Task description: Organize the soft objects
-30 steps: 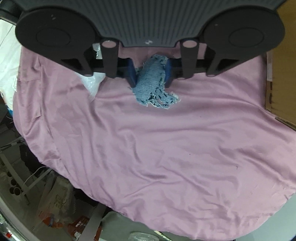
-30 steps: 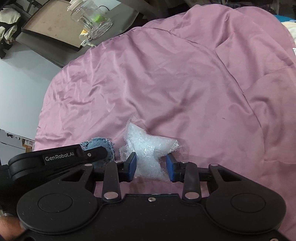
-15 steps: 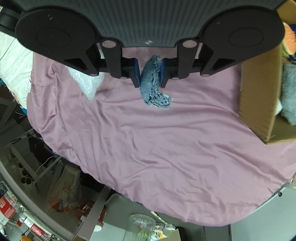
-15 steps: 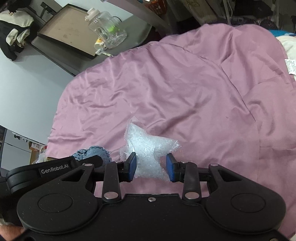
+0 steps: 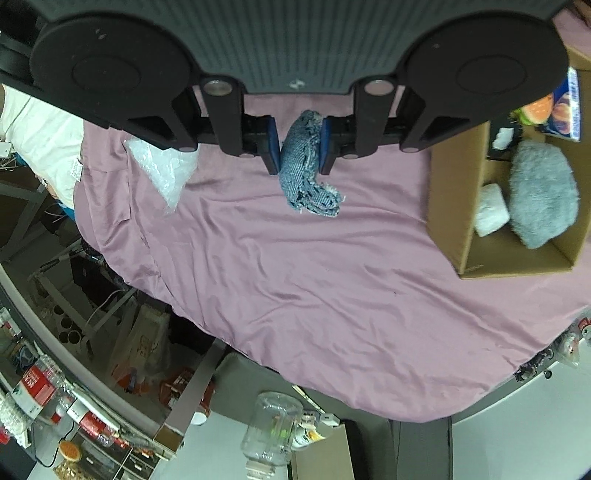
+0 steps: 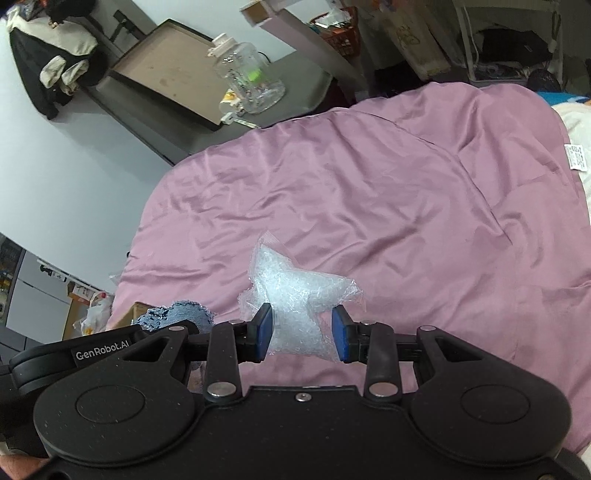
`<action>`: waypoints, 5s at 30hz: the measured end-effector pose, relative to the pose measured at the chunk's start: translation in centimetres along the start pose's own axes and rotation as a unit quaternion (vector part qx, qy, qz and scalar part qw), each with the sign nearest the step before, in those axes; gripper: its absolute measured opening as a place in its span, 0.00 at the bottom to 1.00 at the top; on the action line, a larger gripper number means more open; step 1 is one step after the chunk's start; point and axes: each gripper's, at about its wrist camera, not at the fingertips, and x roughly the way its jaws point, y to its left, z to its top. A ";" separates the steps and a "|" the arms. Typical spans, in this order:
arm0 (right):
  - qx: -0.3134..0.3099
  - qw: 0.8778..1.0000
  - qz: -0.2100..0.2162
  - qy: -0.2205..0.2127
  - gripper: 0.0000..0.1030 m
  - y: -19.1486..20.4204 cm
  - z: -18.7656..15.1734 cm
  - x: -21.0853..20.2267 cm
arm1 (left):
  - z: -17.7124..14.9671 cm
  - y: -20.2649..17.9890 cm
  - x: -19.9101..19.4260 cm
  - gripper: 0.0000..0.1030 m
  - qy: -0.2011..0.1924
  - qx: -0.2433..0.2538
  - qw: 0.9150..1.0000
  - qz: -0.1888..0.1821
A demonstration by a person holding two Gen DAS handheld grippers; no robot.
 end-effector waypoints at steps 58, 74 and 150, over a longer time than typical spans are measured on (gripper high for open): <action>-0.134 0.991 0.027 0.013 0.33 20.8 -7.1 3.0 | -2.4 19.2 -6.0 0.24 0.003 -0.094 0.996 -0.007; -0.132 0.991 0.027 0.005 0.41 22.1 -7.1 3.2 | -1.6 21.9 -6.6 0.45 0.003 -0.124 0.992 0.024; -0.219 0.970 0.032 -0.101 1.00 12.7 -14.3 -18.5 | -13.5 11.9 -24.4 0.91 -0.137 0.007 0.989 0.053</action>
